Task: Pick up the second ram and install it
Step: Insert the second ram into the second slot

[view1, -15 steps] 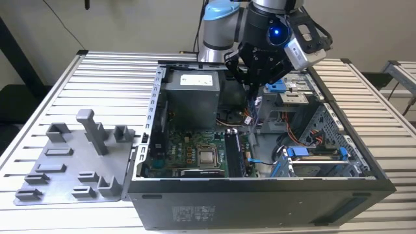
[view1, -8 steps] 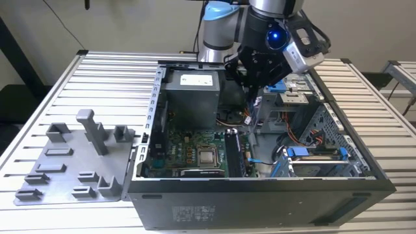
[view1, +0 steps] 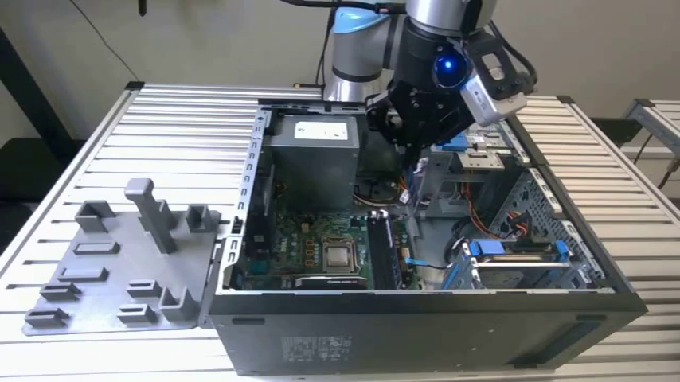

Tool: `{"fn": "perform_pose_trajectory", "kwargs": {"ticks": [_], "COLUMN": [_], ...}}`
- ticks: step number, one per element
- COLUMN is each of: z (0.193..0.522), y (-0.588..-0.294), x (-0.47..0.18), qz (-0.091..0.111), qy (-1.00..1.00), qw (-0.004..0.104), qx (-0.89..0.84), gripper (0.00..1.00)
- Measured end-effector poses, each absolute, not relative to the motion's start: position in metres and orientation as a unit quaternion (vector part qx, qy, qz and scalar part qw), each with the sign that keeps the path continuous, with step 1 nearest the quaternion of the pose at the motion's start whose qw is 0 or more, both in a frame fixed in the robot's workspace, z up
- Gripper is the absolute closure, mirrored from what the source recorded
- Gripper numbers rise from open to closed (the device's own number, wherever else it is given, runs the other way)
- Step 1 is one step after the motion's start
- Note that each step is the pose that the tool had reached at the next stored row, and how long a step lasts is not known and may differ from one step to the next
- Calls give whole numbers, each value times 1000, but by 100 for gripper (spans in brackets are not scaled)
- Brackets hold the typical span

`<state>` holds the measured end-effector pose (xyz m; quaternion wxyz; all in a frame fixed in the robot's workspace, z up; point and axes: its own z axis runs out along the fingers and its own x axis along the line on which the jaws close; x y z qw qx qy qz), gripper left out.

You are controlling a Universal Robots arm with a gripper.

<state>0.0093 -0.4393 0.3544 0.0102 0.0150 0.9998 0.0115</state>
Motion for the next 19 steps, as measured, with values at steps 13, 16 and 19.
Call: {"fn": "perform_pose_trajectory", "kwargs": {"ticks": [13, 16, 19], "z": [345, 342, 340], "y": [-439, -439, -439], "x": [9, 9, 9], "qz": [12, 12, 12], "qy": [1000, 1000, 1000], "qw": [10, 10, 10], "qx": [15, 15, 15], "gripper": [86, 86, 86]}}
